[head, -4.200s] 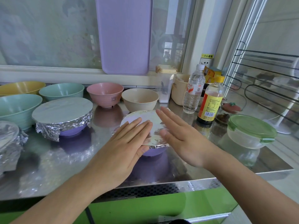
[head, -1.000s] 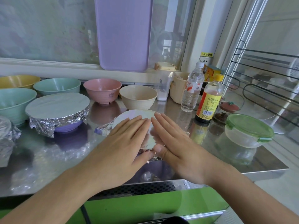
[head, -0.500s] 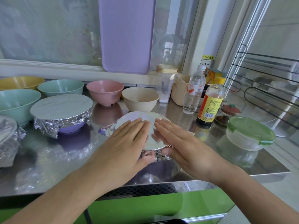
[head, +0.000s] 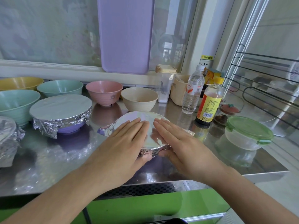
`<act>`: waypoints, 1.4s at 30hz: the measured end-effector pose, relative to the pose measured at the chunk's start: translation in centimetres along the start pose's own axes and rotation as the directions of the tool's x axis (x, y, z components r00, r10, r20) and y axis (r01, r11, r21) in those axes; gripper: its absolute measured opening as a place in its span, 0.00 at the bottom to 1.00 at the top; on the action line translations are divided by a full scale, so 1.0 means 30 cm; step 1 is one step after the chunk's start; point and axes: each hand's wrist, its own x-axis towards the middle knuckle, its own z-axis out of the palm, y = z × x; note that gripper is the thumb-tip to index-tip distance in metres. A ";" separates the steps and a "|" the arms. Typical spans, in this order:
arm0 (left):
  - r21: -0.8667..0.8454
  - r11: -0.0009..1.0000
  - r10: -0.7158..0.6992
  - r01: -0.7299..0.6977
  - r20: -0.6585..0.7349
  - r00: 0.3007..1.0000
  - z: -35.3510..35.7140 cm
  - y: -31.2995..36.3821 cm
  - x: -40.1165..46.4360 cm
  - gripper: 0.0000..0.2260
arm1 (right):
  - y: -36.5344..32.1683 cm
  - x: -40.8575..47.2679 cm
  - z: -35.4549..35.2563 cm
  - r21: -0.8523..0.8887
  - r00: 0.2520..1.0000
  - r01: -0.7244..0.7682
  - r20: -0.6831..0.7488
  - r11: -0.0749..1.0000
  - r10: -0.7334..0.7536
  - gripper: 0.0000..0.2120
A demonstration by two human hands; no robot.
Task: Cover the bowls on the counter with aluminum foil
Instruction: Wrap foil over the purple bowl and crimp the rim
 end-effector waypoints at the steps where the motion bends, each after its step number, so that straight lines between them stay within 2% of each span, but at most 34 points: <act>1: -0.048 0.999 0.005 -0.005 -0.016 1.000 0.001 0.001 -0.003 0.37 | -0.006 -0.002 -0.001 0.007 1.000 -0.007 -0.001 1.000 0.007 0.35; 4: -0.096 0.995 0.017 -0.022 -0.054 0.998 -0.001 0.010 -0.011 0.37 | -0.020 -0.007 -0.013 0.101 0.999 -0.022 0.032 0.995 0.019 0.38; 7: -0.098 0.995 0.010 -0.014 -0.047 0.999 -0.016 0.035 -0.011 0.34 | -0.027 -0.005 -0.034 0.342 0.992 -0.098 0.112 0.935 0.063 0.39; 9: -0.112 0.993 0.018 -0.022 -0.036 0.999 -0.011 0.040 -0.007 0.32 | -0.027 0.001 -0.039 0.446 0.986 -0.152 0.124 0.882 0.107 0.36; 12: -0.108 0.994 0.025 -0.028 -0.026 0.999 0.001 0.036 -0.008 0.31 | -0.023 0.013 -0.027 0.498 0.981 -0.192 0.131 0.846 0.145 0.34; 16: -0.071 0.996 0.048 -0.051 -0.034 0.998 0.018 0.020 -0.012 0.30 | -0.022 0.028 -0.016 0.649 0.952 -0.302 0.167 0.698 0.256 0.28; 25: -0.076 0.995 0.065 -0.069 -0.052 0.997 0.024 0.012 -0.004 0.27 | -0.065 0.056 0.016 0.653 0.903 -0.403 0.171 0.641 0.393 0.31; 28: -0.076 0.994 0.073 -0.077 -0.053 0.996 0.028 0.002 -0.002 0.27 | -0.084 0.057 0.020 0.706 0.875 -0.437 0.190 0.557 0.445 0.33; 32: -0.109 0.987 0.115 -0.118 -0.029 0.993 0.029 -0.030 -0.004 0.27 | -0.120 0.049 0.030 0.722 0.845 -0.463 0.184 0.515 0.502 0.35; 38: -0.145 0.984 0.101 -0.103 -0.018 0.995 0.026 -0.048 0.001 0.30 | -0.155 0.043 0.026 0.826 0.835 -0.429 0.208 0.366 0.509 0.41; 40: -0.114 0.989 0.092 -0.096 -0.032 0.995 0.023 -0.026 0.008 0.30 | -0.165 0.046 0.024 0.826 0.832 -0.428 0.202 0.367 0.517 0.42; 42: -0.079 0.993 0.086 -0.090 -0.044 0.995 0.020 -0.014 0.016 0.29 | -0.171 0.049 0.021 0.805 0.830 -0.435 0.186 0.402 0.526 0.39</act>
